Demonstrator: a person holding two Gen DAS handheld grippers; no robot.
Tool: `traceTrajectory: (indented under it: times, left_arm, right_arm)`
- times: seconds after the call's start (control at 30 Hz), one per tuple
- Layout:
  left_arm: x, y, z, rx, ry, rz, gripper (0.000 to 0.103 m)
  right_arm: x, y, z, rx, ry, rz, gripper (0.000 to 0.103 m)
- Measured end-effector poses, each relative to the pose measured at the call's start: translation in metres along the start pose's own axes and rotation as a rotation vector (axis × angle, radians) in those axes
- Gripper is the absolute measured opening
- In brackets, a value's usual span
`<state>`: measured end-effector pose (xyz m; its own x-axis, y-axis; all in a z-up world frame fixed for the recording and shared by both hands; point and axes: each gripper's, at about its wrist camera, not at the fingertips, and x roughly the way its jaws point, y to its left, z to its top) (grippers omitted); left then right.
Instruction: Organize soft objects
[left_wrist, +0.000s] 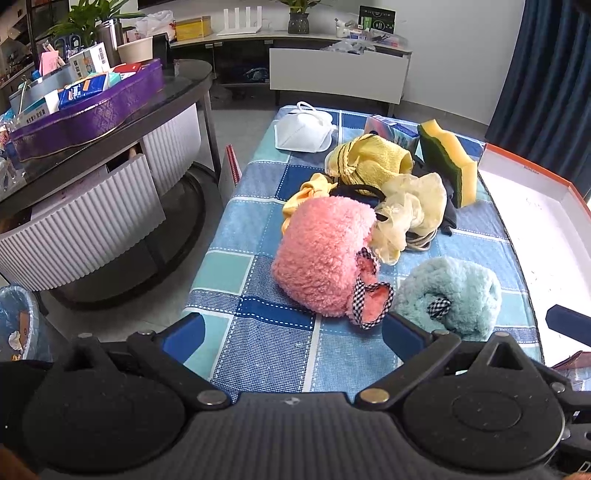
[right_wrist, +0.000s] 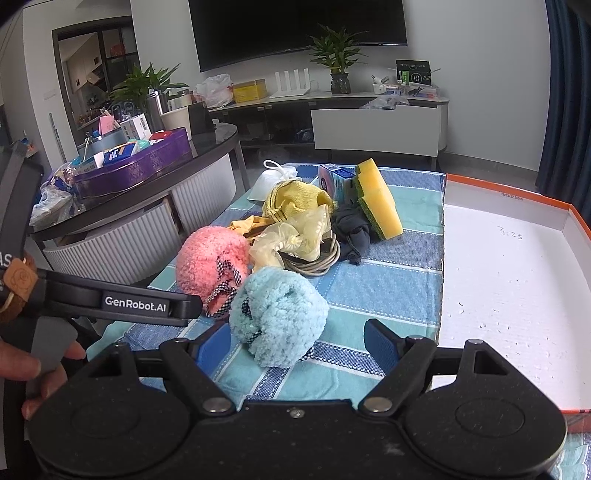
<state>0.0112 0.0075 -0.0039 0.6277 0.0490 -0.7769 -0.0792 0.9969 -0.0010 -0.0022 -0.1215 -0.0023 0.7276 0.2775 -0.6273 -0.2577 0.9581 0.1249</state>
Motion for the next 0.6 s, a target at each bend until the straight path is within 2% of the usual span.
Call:
traceTrajectory:
  times: [0.6]
  left_arm:
    - [0.0027, 0.0009, 0.0020, -0.013, 0.005, -0.010, 0.103]
  right_arm:
    - [0.0062, 0.0006, 0.0001, -0.001, 0.007, 0.002, 0.093]
